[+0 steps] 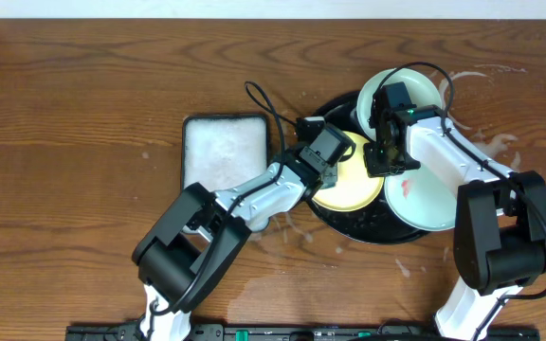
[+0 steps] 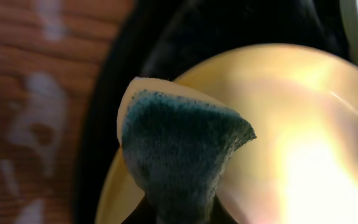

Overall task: Clean dirty plates on tray and stack at the side
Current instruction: 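Scrub the yellow plate's red stain with the sponge in the left gripper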

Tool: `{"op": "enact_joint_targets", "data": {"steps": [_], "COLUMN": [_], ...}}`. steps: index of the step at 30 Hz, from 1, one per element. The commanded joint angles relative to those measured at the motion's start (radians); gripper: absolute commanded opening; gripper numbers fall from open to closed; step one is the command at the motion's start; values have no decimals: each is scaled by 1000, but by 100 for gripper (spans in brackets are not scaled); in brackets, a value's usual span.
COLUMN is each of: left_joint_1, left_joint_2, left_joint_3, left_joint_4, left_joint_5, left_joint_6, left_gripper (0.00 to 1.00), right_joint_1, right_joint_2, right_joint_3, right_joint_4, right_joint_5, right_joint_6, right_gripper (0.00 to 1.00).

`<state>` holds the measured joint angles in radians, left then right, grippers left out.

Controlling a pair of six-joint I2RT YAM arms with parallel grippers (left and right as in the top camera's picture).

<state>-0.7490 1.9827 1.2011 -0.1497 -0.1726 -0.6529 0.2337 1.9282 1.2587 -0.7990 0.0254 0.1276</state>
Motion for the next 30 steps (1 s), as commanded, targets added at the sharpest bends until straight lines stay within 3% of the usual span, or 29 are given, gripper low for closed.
{"op": "enact_joint_targets", "data": {"steps": [1,7,10,17,28,30], "left_joint_1": [13,13,11,12,14,14], "left_joint_2": [-75,-124,-103,-8,80,80], "left_joint_3": [-5,-5,-5,-5,-5,-5], "left_joint_4": [12,87,136,209,151,151], "left_joint_5": [-121,-64,33,53,105,106], "left_joint_6": [26,-45,-109,-158,-187,-169], "left_gripper": [7,7,7,8,8,23], "right_joint_1": [3,3,4,3,3,3], "right_joint_2": [-13,-13,-13,-13,-13,-13], "right_joint_3": [-12,-12,-12,-12,-12,-12], "right_joint_4": [-4,-5,-5,-5,-4,-5], "right_joint_5": [-19,-19,-19,-20,-19,-19], "right_joint_6": [6,6,6,6,6,6], "right_gripper": [1,1,1,1,1,1]}}
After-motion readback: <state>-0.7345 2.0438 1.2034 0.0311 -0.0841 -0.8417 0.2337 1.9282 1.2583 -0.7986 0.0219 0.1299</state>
